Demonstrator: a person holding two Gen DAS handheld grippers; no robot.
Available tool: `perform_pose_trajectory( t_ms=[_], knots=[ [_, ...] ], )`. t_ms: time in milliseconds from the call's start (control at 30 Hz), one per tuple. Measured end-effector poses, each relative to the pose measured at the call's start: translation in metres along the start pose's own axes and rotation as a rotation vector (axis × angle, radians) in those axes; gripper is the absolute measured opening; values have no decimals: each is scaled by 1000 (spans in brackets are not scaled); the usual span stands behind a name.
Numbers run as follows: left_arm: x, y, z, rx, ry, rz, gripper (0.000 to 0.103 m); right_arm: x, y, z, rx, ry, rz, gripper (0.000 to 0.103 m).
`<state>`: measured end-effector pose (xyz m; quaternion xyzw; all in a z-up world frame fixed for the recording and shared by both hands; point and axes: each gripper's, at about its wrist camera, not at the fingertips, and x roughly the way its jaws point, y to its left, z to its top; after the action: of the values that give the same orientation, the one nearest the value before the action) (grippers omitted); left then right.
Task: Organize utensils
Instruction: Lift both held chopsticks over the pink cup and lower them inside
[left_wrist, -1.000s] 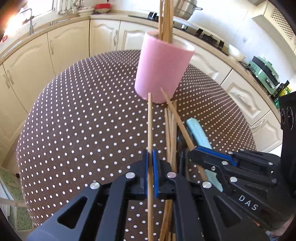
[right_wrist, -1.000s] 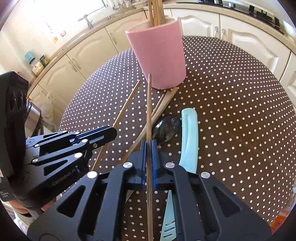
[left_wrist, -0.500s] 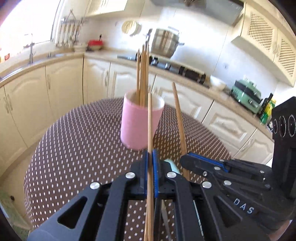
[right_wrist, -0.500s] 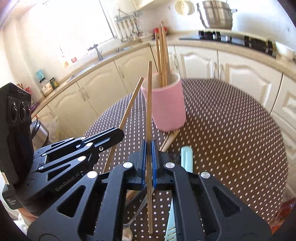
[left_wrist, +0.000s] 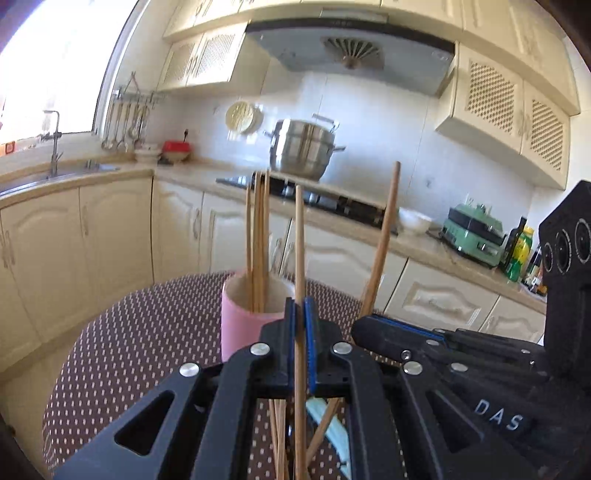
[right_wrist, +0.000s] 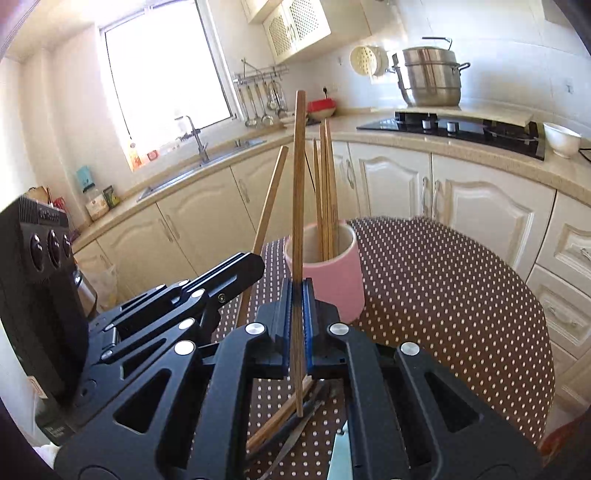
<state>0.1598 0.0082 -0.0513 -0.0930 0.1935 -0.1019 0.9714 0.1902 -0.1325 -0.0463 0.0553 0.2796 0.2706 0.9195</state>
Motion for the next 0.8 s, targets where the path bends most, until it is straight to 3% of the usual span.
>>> perform_pose_trajectory(
  t_ms=[300, 800],
  knots=[
    [15, -2, 26, 23, -187, -25, 5, -1, -3, 35, -24, -84, -7, 6],
    [46, 5, 70, 49, -372, -31, 5, 9, -11, 95, -58, -175, -20, 6]
  ],
)
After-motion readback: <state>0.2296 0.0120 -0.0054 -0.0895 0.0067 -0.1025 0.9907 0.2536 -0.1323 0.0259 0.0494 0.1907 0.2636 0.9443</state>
